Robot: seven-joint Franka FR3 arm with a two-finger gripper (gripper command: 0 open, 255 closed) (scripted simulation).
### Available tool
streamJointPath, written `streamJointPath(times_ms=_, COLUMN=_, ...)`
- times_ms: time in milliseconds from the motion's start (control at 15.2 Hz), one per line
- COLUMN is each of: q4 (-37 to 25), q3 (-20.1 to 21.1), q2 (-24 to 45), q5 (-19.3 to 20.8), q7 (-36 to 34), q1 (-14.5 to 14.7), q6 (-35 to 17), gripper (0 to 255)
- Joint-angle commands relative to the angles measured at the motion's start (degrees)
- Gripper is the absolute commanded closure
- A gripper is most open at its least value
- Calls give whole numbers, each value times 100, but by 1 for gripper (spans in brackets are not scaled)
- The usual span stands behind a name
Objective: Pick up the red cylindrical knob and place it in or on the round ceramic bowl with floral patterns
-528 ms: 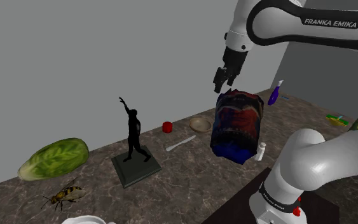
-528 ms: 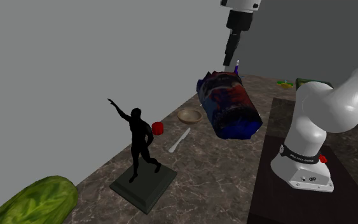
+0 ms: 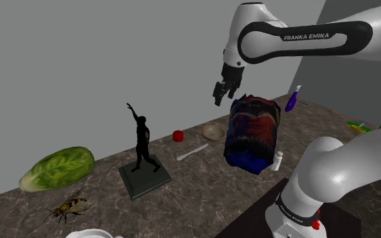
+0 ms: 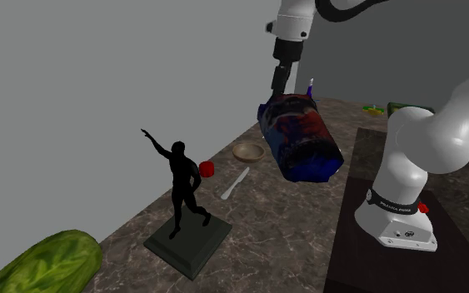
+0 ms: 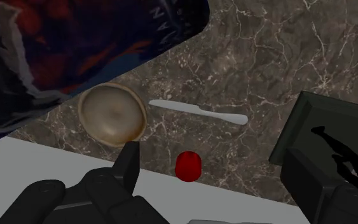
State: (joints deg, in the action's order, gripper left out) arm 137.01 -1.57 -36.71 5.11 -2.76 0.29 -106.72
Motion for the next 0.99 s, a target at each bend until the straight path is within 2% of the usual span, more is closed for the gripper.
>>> streamJointPath(times_ms=0, q4=32, q3=-76, q2=374, q5=3, q7=53, q1=-11, q6=-381, gripper=0)
streamJointPath(times_ms=462, q4=-218, q3=-251, q2=1813, q5=-88, q7=203, q1=5, q6=-1446, gripper=0)
streamJointPath(times_ms=924, q4=-832, q3=-372, q2=3369, q5=-318, q7=434, q1=21, q6=-2253, gripper=0)
